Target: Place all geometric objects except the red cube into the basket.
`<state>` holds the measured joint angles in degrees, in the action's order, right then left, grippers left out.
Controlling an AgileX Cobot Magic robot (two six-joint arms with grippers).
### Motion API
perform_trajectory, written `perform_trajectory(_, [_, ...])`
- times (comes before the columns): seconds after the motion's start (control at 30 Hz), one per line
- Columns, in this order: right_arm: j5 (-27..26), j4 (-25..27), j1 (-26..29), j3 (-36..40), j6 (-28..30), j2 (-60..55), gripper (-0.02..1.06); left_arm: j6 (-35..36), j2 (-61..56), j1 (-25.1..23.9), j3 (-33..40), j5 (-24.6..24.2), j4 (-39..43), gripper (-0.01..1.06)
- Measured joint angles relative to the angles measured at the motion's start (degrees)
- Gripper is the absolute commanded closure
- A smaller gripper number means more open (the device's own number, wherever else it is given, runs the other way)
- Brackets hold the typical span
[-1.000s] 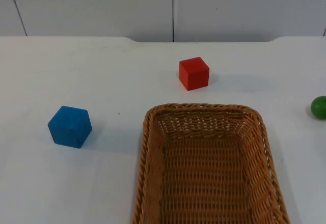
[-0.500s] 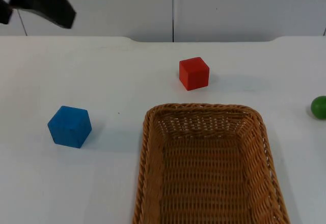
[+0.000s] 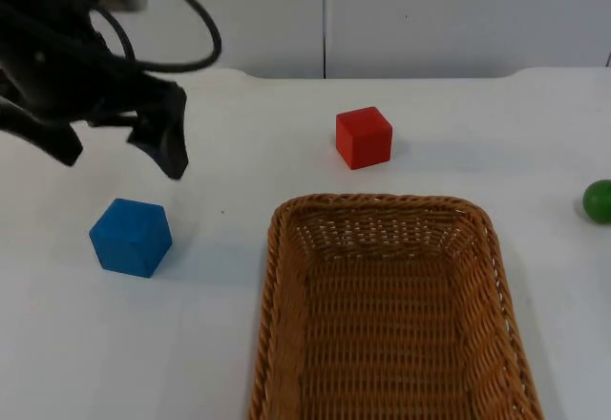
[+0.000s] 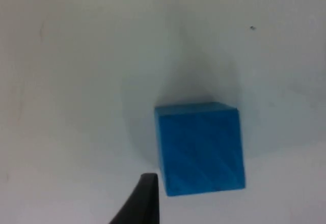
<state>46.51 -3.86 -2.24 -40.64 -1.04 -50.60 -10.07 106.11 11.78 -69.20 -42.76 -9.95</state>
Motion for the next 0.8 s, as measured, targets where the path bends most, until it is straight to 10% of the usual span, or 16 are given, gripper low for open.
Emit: perform_trajectory(0.8, [-0.45, -0.12, 0.0, 0.0, 0.0, 0.0, 0.0, 5.6, 12.81, 0.0, -1.9, 5.07, 3.06, 0.14])
